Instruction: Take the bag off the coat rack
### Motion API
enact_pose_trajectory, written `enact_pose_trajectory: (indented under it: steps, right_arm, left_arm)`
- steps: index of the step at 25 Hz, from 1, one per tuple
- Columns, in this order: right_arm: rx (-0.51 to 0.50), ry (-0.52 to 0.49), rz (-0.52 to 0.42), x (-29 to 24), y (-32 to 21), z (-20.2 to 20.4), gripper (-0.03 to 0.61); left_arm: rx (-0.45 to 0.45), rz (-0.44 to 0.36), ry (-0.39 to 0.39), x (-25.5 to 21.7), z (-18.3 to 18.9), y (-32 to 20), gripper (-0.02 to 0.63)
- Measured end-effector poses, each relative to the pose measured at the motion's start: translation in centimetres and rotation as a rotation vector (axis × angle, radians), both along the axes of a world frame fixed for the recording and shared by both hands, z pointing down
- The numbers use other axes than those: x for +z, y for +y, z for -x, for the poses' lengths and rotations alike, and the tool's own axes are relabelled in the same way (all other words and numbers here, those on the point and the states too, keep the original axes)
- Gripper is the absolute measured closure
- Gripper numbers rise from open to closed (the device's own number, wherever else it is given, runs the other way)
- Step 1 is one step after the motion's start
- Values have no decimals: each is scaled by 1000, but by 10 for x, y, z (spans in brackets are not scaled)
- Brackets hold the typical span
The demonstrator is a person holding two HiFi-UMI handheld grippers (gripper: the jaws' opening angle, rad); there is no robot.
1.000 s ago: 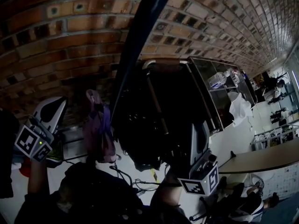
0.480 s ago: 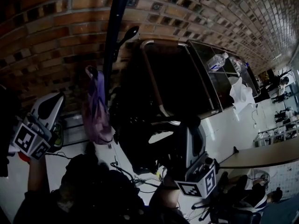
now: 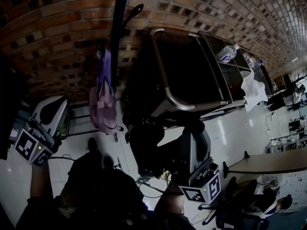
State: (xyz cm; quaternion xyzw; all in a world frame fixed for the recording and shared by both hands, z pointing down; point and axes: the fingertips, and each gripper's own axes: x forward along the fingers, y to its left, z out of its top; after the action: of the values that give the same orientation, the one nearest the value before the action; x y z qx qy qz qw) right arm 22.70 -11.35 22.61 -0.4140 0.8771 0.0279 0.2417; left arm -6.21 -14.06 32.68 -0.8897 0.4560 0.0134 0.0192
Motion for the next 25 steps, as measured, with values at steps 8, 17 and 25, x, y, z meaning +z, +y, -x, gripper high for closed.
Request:
enact_pose_trajectory:
  steps: [8, 17, 25]
  right_arm:
    - [33, 17, -20, -1, 48, -1, 538]
    - [68, 23, -42, -24, 115, 30, 538]
    - [24, 13, -45, -23, 181, 78, 538]
  left_arm:
    - [-21, -38, 8, -11, 16, 56, 600]
    - [-53, -11, 7, -13, 71, 135, 600]
    - [-103, -19, 5, -10, 123, 216, 600]
